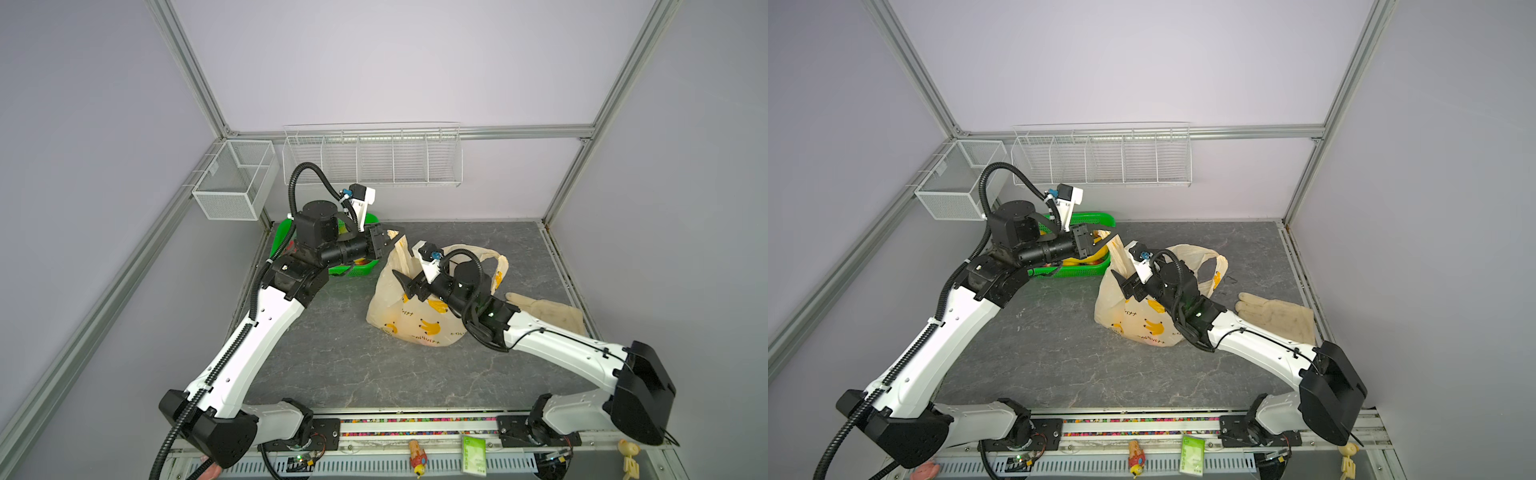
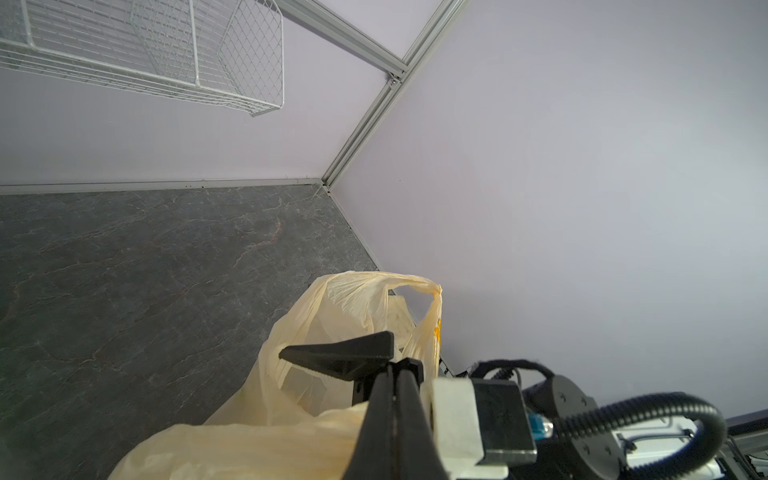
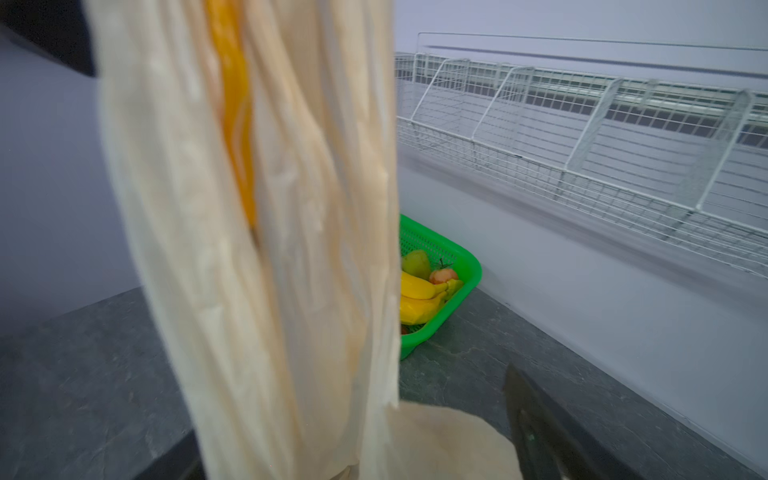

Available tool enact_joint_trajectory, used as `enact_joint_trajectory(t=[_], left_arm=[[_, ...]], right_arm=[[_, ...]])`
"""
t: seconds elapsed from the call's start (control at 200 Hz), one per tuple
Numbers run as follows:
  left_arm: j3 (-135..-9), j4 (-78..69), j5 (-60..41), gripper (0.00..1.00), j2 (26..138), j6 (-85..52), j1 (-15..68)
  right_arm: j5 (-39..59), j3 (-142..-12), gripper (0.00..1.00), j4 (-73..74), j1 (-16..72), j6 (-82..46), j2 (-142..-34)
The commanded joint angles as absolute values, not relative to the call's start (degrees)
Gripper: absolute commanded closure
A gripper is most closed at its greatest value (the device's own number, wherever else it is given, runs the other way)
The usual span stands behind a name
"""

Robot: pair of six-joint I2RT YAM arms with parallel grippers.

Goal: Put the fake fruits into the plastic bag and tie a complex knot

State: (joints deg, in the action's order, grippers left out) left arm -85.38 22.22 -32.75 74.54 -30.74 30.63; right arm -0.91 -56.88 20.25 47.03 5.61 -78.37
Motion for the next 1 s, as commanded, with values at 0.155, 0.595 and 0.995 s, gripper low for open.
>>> enact_joint_trajectory(t=[0.155, 0.595, 0.995], left_arm=[[-87.15, 22.55, -35.46, 1.0, 75.14, -29.38, 30.16], [-83.68, 19.89, -34.48, 1.0, 73.06, -32.42, 29.14], [-82.88, 22.35, -28.04, 1.0, 72.4, -29.78, 29.01]], right_arm=[[33.23, -66.9, 0.06, 13.53, 39.38, 5.63, -84.56], [37.71, -62.67, 0.93, 26.65, 37.49, -2.15, -91.27], [19.02, -72.28, 0.01, -4.11, 37.52, 1.83, -83.04]])
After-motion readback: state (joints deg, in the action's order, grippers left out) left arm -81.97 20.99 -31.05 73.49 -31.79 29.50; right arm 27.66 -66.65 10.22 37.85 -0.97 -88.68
